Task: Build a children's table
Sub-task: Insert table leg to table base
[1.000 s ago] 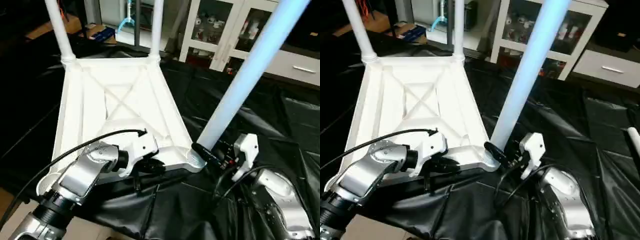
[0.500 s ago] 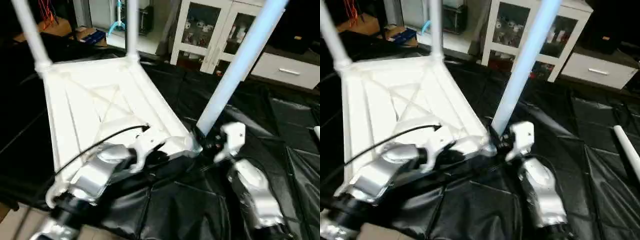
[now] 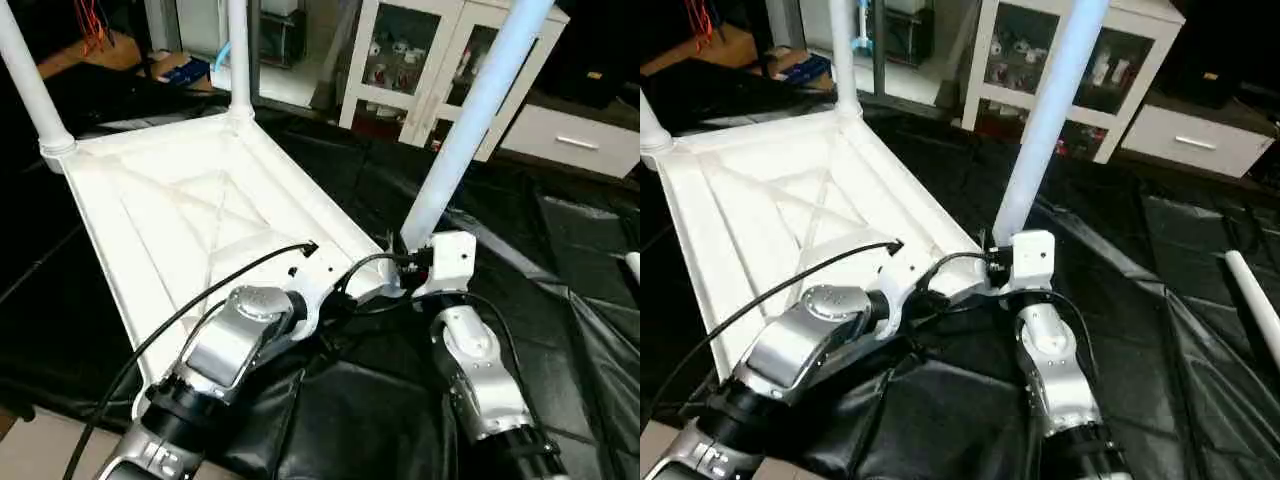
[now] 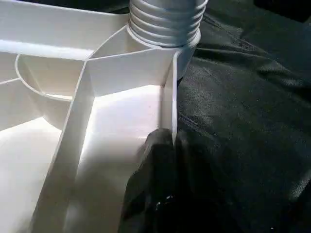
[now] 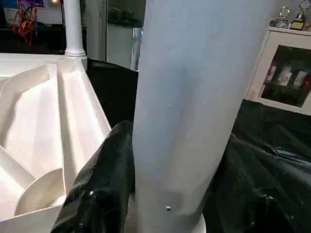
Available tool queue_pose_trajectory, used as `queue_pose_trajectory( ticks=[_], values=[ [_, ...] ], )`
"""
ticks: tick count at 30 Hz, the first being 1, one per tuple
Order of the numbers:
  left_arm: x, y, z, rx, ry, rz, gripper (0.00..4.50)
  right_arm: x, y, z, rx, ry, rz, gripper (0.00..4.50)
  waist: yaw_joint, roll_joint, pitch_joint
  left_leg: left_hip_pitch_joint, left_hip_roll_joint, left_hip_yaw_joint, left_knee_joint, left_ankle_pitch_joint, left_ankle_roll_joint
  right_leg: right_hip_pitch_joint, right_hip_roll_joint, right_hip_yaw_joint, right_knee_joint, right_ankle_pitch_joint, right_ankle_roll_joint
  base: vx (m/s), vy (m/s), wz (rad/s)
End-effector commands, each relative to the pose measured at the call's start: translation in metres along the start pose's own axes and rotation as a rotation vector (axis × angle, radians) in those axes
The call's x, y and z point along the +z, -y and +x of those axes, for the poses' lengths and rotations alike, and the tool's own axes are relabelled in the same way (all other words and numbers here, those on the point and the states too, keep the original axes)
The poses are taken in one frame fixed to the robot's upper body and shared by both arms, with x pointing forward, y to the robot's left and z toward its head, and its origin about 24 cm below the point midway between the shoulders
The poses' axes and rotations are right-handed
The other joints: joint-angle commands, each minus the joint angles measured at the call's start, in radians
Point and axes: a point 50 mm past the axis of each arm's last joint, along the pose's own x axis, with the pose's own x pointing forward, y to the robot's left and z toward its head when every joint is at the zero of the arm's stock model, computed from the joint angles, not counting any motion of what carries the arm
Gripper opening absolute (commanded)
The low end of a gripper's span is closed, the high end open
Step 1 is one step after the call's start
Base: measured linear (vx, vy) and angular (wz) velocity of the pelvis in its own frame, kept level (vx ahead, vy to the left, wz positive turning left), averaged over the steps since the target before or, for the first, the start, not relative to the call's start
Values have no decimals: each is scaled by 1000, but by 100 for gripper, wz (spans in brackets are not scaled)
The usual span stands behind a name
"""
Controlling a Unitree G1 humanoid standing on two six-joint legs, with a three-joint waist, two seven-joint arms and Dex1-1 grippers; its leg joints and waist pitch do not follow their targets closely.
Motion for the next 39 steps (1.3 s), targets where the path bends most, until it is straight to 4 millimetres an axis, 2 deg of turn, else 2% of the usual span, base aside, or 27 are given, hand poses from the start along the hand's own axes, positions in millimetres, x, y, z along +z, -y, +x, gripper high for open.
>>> queue_pose_trajectory(
  ticks=[1,3,4,7,10,11,13,14,17,21,22,24,25,28,29,32,35,39],
  values=[
    [13,-28,-27,158,58,14,0,-44,66,-31,-302,-220,-40,184,6,15,-51,13,62,-31,-72,-148,12,31,-76,51,-70,-46,-176,0,0,0],
    [13,-28,-27,157,57,15,0,-40,63,-29,-278,-192,-21,184,7,13,-53,10,60,-30,-70,-134,15,34,-77,52,-67,-18,-180,0,0,0],
    [13,-28,-27,154,57,16,0,-37,61,-27,-256,-170,3,184,8,14,-56,11,60,-29,-68,-108,27,35,-76,52,-62,33,-188,0,0,0],
    [13,-27,-27,137,60,25,0,-27,56,-23,-183,-102,42,184,9,14,-57,8,60,-29,-66,-85,49,40,-77,52,-57,81,-200,0,0,0],
    [13,-26,-27,128,60,27,0,-22,55,-22,-149,-73,39,184,9,14,-57,9,60,-28,-65,-78,58,39,-77,51,-58,79,-211,0,0,0],
    [13,-26,-27,128,60,28,0,-21,54,-22,-134,-68,38,219,10,14,-57,9,61,-28,-65,-79,57,39,-77,51,-58,76,-212,0,0,0],
    [13,-26,-27,127,61,28,0,-19,53,-21,-119,-56,36,219,11,14,-56,10,62,-29,-66,-85,52,39,-76,51,-59,58,-211,0,0,0],
    [13,-27,-27,128,61,29,0,-18,53,-21,-112,-48,36,260,11,13,-56,11,62,-29,-66,-85,50,38,-76,50,-58,57,-210,0,0,0],
    [13,-27,-27,129,61,31,0,-16,54,-21,-104,-40,35,266,12,11,-56,9,61,-28,-65,-78,50,41,-76,51,-58,63,-209,0,0,0],
    [13,-27,-28,127,61,32,0,-16,55,-21,-97,-37,32,306,10,10,-58,8,59,-28,-63,-76,58,40,-77,51,-57,63,-211,0,0,0],
    [13,-27,-28,126,60,33,0,-16,55,-20,-93,-36,27,311,13,13,-57,9,59,-28,-62,-71,58,40,-77,51,-57,66,-213,0,0,0],
    [13,-27,-29,121,59,37,0,-14,56,-20,-84,-26,22,311,11,11,-57,7,59,-28,-63,-71,61,41,-75,51,-56,68,-214,0,0,0],
    [13,-28,-29,119,59,40,0,-12,56,-20,-78,-17,24,311,11,14,-56,10,60,-27,-62,-80,59,38,-75,50,-58,60,-216,0,0,0],
    [13,-28,-29,116,59,41,0,-8,56,-19,-61,15,43,311,15,15,-55,11,61,-27,-64,-98,53,38,-75,51,-60,31,-215,0,0,0],
    [13,-28,-29,115,59,42,0,-6,56,-19,-51,26,53,299,16,19,-55,12,61,-28,-64,-100,51,37,-76,51,-60,28,-215,0,0,0],
    [14,-28,-29,111,62,46,0,-4,56,-19,-38,39,60,283,18,17,-56,11,61,-28,-63,-93,45,38,-75,51,-58,42,-215,0,0,0],
    [14,-28,-29,108,62,51,0,-3,55,-19,-27,50,71,267,18,16,-57,10,60,-28,-62,-84,53,39,-76,51,-57,57,-218,0,0,0],
    [11,-25,-30,57,53,101,0,2,53,-18,17,72,127,252,19,18,-56,10,60,-29,-63,-90,55,40,-75,50,-58,48,-220,0,0,0]
  ],
)
